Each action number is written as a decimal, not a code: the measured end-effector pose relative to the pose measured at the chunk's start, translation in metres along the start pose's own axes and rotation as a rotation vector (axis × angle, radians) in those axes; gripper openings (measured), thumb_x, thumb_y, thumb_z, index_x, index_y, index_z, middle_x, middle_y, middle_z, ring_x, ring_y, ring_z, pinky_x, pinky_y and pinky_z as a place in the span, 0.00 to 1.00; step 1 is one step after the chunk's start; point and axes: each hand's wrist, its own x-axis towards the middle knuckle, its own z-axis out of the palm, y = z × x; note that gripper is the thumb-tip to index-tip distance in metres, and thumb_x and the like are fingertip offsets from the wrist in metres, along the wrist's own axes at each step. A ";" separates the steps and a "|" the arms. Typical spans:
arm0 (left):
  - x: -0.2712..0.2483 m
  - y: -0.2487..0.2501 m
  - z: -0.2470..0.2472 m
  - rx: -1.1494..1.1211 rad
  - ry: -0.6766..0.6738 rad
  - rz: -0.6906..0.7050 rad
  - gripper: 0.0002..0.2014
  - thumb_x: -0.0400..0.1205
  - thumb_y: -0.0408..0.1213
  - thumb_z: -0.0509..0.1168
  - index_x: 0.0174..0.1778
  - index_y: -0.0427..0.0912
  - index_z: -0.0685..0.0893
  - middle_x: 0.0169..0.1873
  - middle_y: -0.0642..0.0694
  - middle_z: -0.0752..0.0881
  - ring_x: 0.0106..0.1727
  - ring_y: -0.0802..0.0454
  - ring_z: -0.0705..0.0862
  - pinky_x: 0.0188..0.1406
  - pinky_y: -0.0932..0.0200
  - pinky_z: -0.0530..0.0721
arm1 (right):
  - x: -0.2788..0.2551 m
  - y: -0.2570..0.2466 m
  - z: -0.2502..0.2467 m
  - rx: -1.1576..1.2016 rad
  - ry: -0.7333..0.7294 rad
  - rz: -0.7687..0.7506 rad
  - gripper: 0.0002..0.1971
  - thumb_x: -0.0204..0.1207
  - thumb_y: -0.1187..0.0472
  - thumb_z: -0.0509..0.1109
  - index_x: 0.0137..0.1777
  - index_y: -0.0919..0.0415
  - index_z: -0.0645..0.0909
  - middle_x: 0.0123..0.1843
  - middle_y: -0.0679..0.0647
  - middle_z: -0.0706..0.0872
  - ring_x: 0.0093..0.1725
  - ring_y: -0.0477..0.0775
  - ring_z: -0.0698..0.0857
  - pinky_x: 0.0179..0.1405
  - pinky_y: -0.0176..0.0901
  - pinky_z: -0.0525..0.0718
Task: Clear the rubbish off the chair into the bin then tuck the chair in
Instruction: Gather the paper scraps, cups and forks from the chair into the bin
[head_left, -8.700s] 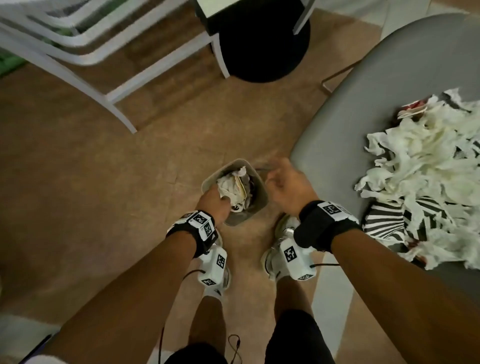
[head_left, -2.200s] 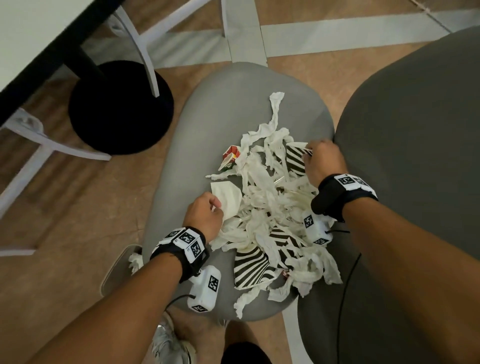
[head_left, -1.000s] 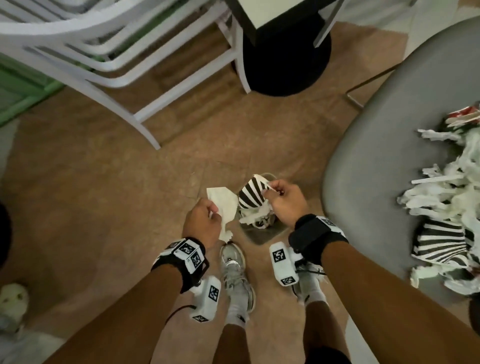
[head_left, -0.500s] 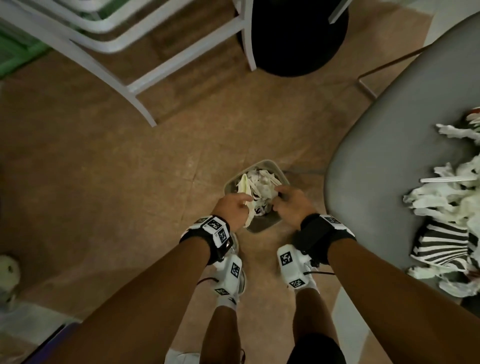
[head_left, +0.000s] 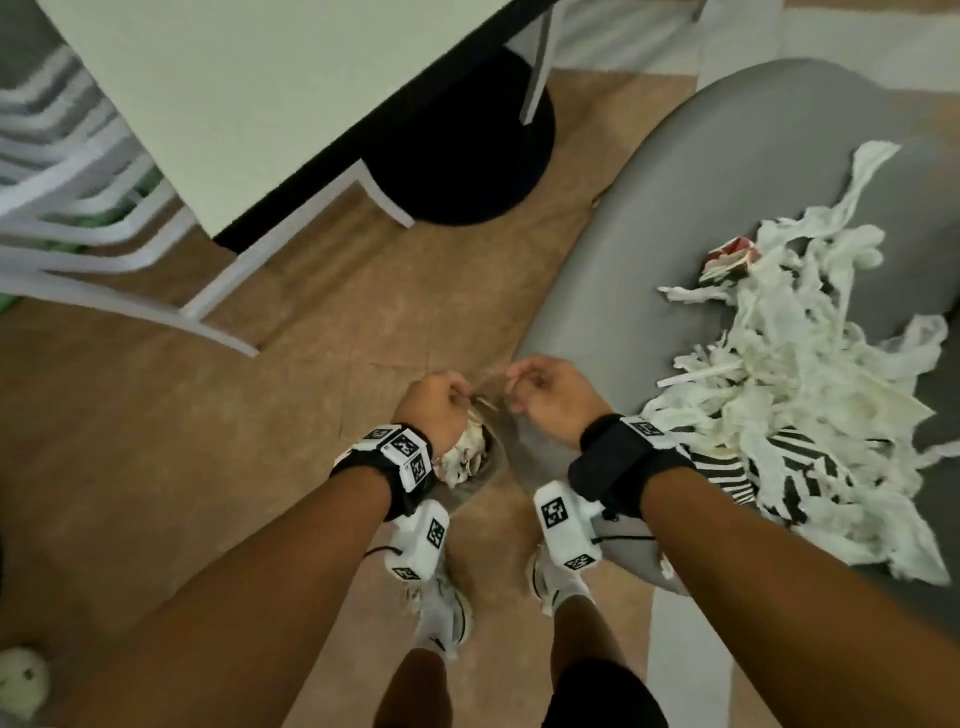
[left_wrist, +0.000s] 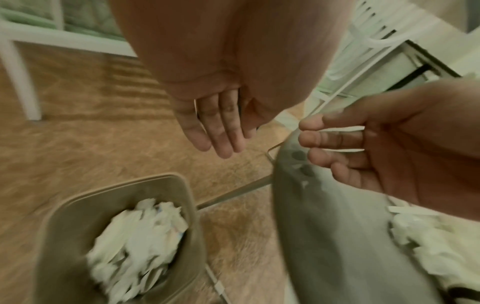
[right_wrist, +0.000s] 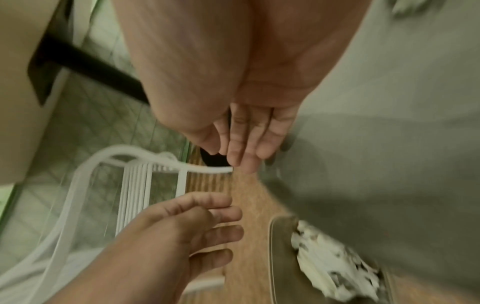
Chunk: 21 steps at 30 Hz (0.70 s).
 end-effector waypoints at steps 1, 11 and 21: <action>0.006 0.022 0.004 0.008 0.010 0.037 0.11 0.80 0.29 0.62 0.48 0.49 0.86 0.47 0.46 0.91 0.50 0.47 0.89 0.56 0.52 0.86 | -0.001 0.001 -0.023 0.023 0.038 -0.011 0.10 0.64 0.49 0.65 0.42 0.42 0.86 0.41 0.49 0.92 0.44 0.55 0.91 0.59 0.52 0.88; 0.032 0.238 0.106 0.266 -0.022 0.513 0.19 0.81 0.32 0.60 0.68 0.47 0.77 0.61 0.46 0.79 0.63 0.47 0.79 0.66 0.49 0.80 | -0.027 0.052 -0.254 0.160 0.421 -0.036 0.09 0.81 0.67 0.63 0.53 0.55 0.84 0.44 0.54 0.91 0.38 0.49 0.90 0.41 0.41 0.82; 0.051 0.303 0.182 0.744 -0.168 0.646 0.31 0.79 0.29 0.64 0.77 0.60 0.73 0.78 0.44 0.64 0.75 0.38 0.64 0.69 0.38 0.75 | -0.015 0.084 -0.332 -0.166 0.604 -0.005 0.14 0.79 0.60 0.68 0.65 0.56 0.80 0.59 0.54 0.84 0.56 0.55 0.85 0.61 0.47 0.82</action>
